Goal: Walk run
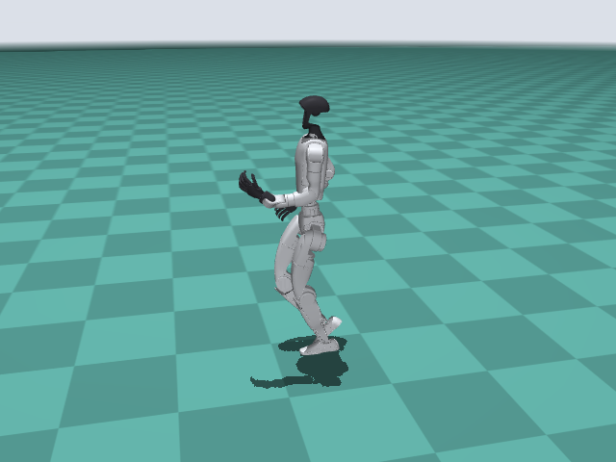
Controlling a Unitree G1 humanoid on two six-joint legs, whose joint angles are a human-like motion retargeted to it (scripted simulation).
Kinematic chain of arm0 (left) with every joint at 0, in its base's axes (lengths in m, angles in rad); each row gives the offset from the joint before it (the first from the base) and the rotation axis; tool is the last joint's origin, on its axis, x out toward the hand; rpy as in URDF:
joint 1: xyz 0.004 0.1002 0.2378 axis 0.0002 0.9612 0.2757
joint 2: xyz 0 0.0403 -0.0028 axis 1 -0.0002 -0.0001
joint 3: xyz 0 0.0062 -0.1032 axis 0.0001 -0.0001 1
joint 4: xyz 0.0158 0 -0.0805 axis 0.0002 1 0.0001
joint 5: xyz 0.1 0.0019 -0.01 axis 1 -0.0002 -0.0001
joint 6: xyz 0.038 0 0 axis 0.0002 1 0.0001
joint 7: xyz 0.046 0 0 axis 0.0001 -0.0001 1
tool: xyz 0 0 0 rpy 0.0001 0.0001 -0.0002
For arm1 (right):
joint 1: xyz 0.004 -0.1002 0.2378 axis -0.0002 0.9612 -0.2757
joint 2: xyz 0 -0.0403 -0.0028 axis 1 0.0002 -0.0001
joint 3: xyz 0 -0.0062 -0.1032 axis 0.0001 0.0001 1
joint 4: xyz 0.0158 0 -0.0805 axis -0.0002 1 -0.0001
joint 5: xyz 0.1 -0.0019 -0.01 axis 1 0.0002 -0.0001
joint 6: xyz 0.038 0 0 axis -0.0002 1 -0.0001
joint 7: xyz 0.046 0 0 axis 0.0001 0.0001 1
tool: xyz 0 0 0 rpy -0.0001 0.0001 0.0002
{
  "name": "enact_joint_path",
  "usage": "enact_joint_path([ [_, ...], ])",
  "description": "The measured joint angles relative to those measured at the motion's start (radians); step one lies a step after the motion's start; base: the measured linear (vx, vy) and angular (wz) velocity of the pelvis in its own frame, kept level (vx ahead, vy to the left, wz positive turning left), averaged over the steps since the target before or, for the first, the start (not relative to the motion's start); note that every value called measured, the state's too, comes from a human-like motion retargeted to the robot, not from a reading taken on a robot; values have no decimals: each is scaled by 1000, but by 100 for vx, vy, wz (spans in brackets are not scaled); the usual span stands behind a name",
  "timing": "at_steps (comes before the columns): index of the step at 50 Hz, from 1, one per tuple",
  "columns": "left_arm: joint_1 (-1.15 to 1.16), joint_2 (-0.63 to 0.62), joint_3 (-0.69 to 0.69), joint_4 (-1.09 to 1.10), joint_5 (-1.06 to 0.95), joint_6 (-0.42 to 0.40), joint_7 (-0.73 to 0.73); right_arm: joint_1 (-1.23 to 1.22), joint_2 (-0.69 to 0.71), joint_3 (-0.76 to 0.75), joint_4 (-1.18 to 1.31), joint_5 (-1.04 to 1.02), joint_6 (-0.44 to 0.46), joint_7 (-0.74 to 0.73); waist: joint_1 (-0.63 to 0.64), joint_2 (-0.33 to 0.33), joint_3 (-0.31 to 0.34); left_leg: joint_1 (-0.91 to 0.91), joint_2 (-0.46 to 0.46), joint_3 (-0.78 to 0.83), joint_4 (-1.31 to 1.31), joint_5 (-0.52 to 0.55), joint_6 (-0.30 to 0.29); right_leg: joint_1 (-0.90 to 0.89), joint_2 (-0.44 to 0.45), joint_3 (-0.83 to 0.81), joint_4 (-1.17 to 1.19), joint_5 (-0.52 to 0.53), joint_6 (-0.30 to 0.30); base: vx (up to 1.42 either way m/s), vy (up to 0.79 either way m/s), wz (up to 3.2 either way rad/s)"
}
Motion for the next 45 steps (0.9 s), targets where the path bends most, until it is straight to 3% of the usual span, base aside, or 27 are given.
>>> enact_joint_path([
  [3,39,-10,-12,-56,-18,-42,14,140,39,-110,-33,67,-87,-105,-121,54,20,206,50,-16,-168,345,-113,-75,-80,-84,-387,-35,18,182,-44,153],
  [5,68,-13,3,-77,-43,-12,2,203,48,-187,-50,109,-121,-135,-217,80,39,322,70,-77,-247,701,-228,-91,-77,-79,-689,-28,44,198,-50,129],
  [6,84,-10,22,-85,-55,11,-12,224,41,-217,-62,112,-118,-135,-247,88,57,364,84,-84,-222,796,-290,-80,-42,-2,-805,-51,84,209,-56,54],
  [8,109,6,55,-97,-76,47,-37,243,17,-251,-97,103,-107,-130,-283,114,103,408,157,-38,-58,859,-397,-64,1,106,-967,-89,160,213,-63,-25],
  [10,126,25,75,-99,-85,69,-54,223,-17,-248,-129,72,-85,-137,-267,131,117,416,200,7,126,859,-448,-52,15,117,-1019,-153,149,226,-68,-72],
  [12,133,35,66,-94,-89,97,-69,186,-38,-232,-159,37,-67,-149,-293,79,116,442,166,16,210,859,-386,-21,-65,63,-991,-103,109,224,-61,41],
  [13,130,39,66,-91,-93,113,-76,150,-47,-212,-171,23,-56,-155,-307,21,111,460,138,60,235,859,-323,1,-132,80,-961,74,70,199,-59,4],
  [14,134,46,79,-89,-91,127,-90,112,-52,-175,-174,20,-48,-159,-280,-10,83,445,118,121,276,838,-279,-16,-140,67,-906,138,-53,200,-65,-101],
  [15,142,53,98,-88,-84,141,-108,75,-54,-128,-171,21,-41,-162,-233,-27,45,413,102,189,325,807,-246,-53,-121,40,-839,146,-217,254,-94,-203],
  [17,235,19,141,-42,-1,125,-212,-67,-9,-13,-97,101,-40,-182,-129,-17,-1,264,143,257,572,588,-171,-53,9,220,-610,-66,-169,275,-91,-122],
  [19,248,-22,84,11,46,77,-167,-310,87,-107,-6,204,8,-56,-91,28,-21,0,209,151,720,409,-155,8,17,79,-624,-126,-164,168,-26,30],
  [21,305,-58,87,28,50,41,-125,-452,148,-82,-34,216,45,-15,-66,33,-51,-97,187,209,570,325,-104,113,43,114,-692,-130,-154,147,4,-86],
  [23,349,-68,98,35,38,44,-127,-557,162,-19,-108,244,31,-64,-40,19,-45,-179,164,277,368,273,-45,227,54,112,-795,-22,-127,169,9,-52],
  [25,354,-67,122,40,5,74,-146,-644,127,68,-210,269,13,-131,-20,5,-1,-228,106,265,99,276,-50,348,37,59,-891,158,-58,138,-1,-29],
  [27,357,-48,148,35,-17,94,-165,-693,72,117,-307,264,33,-88,31,-13,31,-221,39,216,-195,281,-51,468,68,45,-939,304,3,151,-15,-73],
  [29,342,-21,167,28,-20,107,-173,-712,7,126,-413,245,92,12,59,-37,62,-188,-25,138,-414,254,-58,573,68,17,-951,422,113,148,-21,3],
  [31,333,4,178,0,10,105,-170,-719,-41,123,-494,206,140,94,75,-48,77,-169,-7,189,-489,212,-70,627,59,-5,-874,496,224,177,-22,22],
  [32,330,16,184,-25,30,102,-165,-724,-63,115,-532,190,158,118,88,-50,91,-158,14,232,-479,226,-54,632,67,23,-784,512,253,172,-24,-27],
  [33,323,27,189,-58,51,100,-156,-736,-88,96,-567,178,169,128,102,-53,113,-152,36,270,-429,302,4,616,83,83,-651,512,268,157,-68,9],
  [35,293,54,185,-107,79,98,-130,-740,-113,34,-609,132,177,134,56,-71,97,-206,89,232,-178,285,37,557,178,78,-494,512,178,177,-106,83],
  [36,294,52,170,-97,88,89,-139,-671,-103,-11,-602,80,141,135,82,-30,62,-269,20,-33,-77,244,37,492,259,94,-413,485,167,224,10,57],
  [37,282,41,186,-82,93,88,-146,-614,-91,-32,-587,32,109,116,95,3,34,-316,7,-156,26,190,37,426,299,114,-330,448,148,214,92,-55],
  [38,245,9,261,-58,87,104,-148,-581,-75,-4,-556,-11,87,60,81,23,20,-332,108,5,132,110,37,358,259,138,-242,388,117,162,50,-134],
  [40,212,-41,269,-20,116,63,-81,-511,-33,62,-442,-43,76,-47,121,65,-12,-233,222,181,146,22,37,269,217,187,-214,285,20,120,32,-112],
  [43,210,-66,170,-12,43,-21,21,-358,13,37,-281,1,76,42,14,92,11,-51,99,94,-50,112,37,188,71,37,-370,119,-83,109,49,234],
  [45,181,-84,137,-6,-37,-4,32,-266,24,8,-224,18,104,137,-58,98,41,57,30,70,-197,232,37,142,-15,-9,-529,89,-69,103,46,274],
])
